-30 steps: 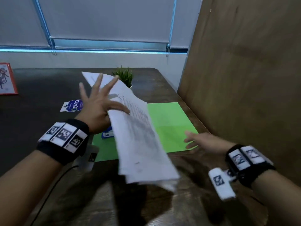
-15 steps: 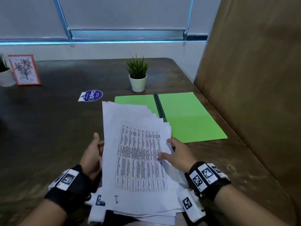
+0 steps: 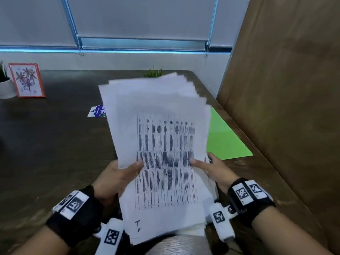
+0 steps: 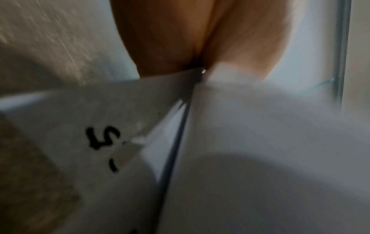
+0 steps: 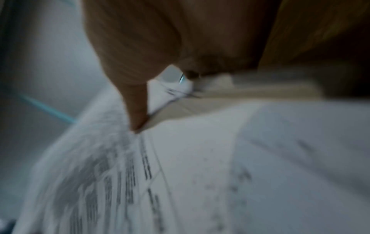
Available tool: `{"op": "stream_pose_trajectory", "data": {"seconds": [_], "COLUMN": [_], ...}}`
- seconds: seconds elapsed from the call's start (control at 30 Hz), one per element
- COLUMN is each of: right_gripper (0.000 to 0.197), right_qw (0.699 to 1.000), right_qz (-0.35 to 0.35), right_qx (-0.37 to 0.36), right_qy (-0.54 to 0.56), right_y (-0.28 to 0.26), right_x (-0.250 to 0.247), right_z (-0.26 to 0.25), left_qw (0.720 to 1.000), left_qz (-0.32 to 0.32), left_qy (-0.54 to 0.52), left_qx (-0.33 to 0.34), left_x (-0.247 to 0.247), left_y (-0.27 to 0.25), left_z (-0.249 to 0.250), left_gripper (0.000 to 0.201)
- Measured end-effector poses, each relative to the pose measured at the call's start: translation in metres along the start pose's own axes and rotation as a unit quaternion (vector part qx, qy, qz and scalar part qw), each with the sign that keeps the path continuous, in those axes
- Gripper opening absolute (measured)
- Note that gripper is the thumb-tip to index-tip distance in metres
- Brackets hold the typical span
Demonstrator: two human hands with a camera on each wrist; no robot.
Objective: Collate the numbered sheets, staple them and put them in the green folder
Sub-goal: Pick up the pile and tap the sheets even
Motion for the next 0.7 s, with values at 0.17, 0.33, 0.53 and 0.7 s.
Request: {"op": "stream_pose_trajectory", "data": {"seconds": [0.17,0.33,0.53,0.7], "right_gripper": [0.046,0.013,0.046,0.055], "right_qw": [0.993,0.963,0.952,0.958], "right_qz": [-0.006,0.067,0.024,-0.008], "right_qx": [-0.106,-0.262,-0.302,-0.275], "right_qy": [0.057,-0.023,-0.051,-0.076], "right_y": [0.001,-0.016,-0.023,-0.02], "right_x": [0.0,0.0,-0.005,-0.012], "right_z": [-0.053,-0.124,-0.147,-0.127], "left_qw": [0.988,0.969,0.956,0.96], "left_qz": [0.071,0.111,0.099,0.073], "left_qy": [0.138,0.175,0.169,0.2], "left_qx": [0.026,0.131,0.221,0.18], "left_x": [0.001,0.003,0.022,0.022], "left_y": [0.018,0.039,0.038,0.045], "left_z": [0.028,0.081,0.11,0.09], "left_gripper": [0.021,0.026,0.044,0.032]}}
Point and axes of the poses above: each hand's wrist, its own y-axis towards the middle knuckle, its own x-axis out of the palm, z = x × y, the point moved 2 cm from there along y, towards the middle knuckle, and after that the axes turned 6 degrees about -z, right-handed, at the moved point
